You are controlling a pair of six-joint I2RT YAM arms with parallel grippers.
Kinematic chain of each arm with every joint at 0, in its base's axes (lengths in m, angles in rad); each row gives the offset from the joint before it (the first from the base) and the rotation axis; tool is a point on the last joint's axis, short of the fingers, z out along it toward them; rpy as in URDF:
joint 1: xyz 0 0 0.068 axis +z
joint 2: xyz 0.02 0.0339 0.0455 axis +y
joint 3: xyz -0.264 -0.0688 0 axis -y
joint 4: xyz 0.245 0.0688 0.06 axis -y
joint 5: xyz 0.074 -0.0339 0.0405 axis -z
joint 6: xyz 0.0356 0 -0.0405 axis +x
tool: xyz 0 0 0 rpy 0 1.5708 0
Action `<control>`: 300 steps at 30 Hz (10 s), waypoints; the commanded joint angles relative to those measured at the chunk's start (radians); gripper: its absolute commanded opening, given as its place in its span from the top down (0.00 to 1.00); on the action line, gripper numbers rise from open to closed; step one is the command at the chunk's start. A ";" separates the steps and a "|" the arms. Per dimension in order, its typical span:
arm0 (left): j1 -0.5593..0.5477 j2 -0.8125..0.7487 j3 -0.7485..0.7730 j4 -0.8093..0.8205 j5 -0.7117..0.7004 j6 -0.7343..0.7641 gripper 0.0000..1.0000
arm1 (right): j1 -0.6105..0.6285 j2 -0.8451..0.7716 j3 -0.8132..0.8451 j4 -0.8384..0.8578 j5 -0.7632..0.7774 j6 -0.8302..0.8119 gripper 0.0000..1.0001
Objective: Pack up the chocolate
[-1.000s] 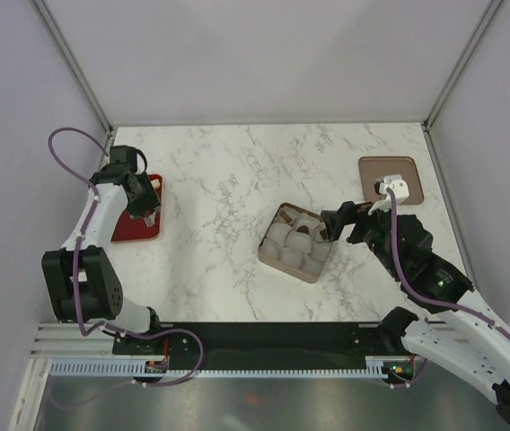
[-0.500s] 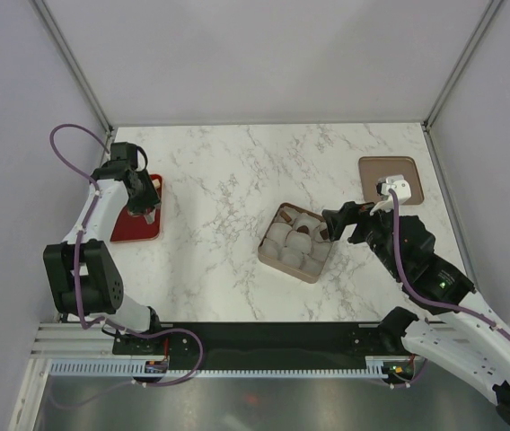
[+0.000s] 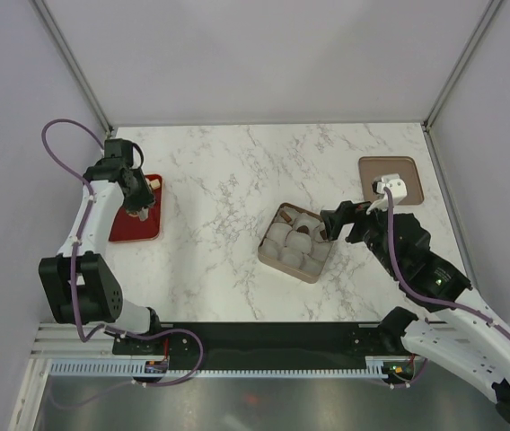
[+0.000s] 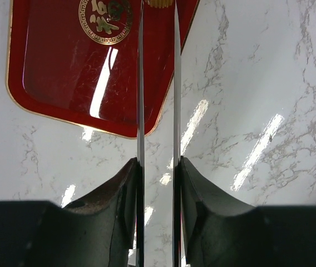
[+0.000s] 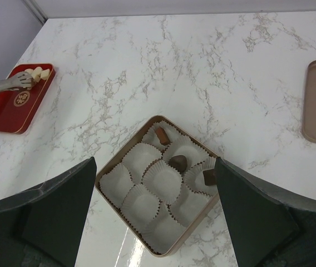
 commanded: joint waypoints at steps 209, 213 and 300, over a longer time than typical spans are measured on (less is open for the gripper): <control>-0.036 0.061 0.106 0.081 -0.110 0.025 0.47 | -0.002 -0.038 -0.012 0.091 -0.044 0.053 0.05; -0.032 0.059 0.089 0.084 -0.110 0.025 0.47 | -0.003 -0.040 -0.014 0.091 -0.044 0.052 0.05; 0.008 0.093 0.034 0.016 -0.182 0.044 0.54 | -0.002 -0.066 -0.025 0.089 -0.049 0.058 0.05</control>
